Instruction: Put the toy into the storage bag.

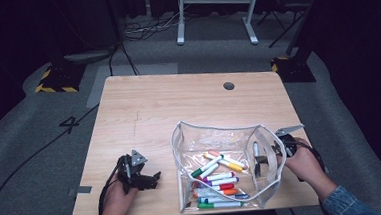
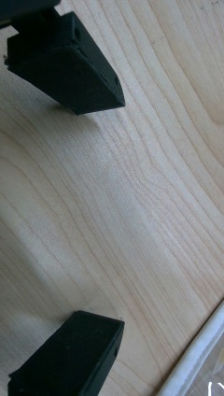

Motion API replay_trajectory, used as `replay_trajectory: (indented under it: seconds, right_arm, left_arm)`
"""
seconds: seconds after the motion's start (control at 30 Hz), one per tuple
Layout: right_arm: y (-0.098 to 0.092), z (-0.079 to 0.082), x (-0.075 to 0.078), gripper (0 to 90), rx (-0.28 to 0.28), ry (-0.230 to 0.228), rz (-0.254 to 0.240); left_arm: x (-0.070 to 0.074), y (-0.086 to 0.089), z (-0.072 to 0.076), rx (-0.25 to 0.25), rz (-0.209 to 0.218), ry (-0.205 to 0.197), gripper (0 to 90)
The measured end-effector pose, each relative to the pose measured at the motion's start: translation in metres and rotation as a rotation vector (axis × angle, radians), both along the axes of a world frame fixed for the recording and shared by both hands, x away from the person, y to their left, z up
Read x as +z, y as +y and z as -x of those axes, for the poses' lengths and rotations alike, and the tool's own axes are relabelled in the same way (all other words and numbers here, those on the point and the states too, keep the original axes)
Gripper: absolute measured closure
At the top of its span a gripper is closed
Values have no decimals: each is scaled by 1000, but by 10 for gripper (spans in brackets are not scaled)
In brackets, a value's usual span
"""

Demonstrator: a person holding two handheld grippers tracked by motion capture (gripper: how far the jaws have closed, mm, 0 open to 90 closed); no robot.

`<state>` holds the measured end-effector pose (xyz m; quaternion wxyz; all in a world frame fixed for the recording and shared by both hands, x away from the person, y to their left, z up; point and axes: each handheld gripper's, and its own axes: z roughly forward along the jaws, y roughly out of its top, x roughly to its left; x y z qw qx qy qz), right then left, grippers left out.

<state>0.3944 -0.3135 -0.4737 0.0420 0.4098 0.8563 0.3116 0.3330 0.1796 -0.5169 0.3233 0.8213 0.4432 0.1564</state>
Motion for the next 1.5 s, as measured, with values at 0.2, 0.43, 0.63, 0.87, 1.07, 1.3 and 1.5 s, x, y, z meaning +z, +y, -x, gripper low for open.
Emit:
replay_trajectory:
  seconds: [0.2, 0.43, 0.63, 0.87, 1.07, 1.3, 1.5]
  right_arm:
    - [5, -4, -11, 518, 3, -5, 61]
    - [-3, -6, -4, 769, -47, 22, 179]
    - [-5, -6, 6, 770, -37, 49, 191]
    - [-8, 1, 39, 770, -28, 27, 159]
    - [-9, 9, 76, 770, -16, -7, 154]
    - [-7, 21, 111, 770, 6, -46, 155]
    - [-9, 27, 141, 770, 15, -84, 166]
  left_arm:
    - [0, 0, 0, 0, 0, 0, 0]
    - [0, 0, 0, 2, 2, 1, 0]
    - [0, 0, 0, 2, 2, 1, 0]
    - [0, 0, 0, 2, 2, 1, 0]
    - [0, 0, 0, 2, 2, 1, 0]
    - [0, 0, 0, 2, 2, 1, 0]
    - [0, 0, 0, 2, 2, 1, 0]
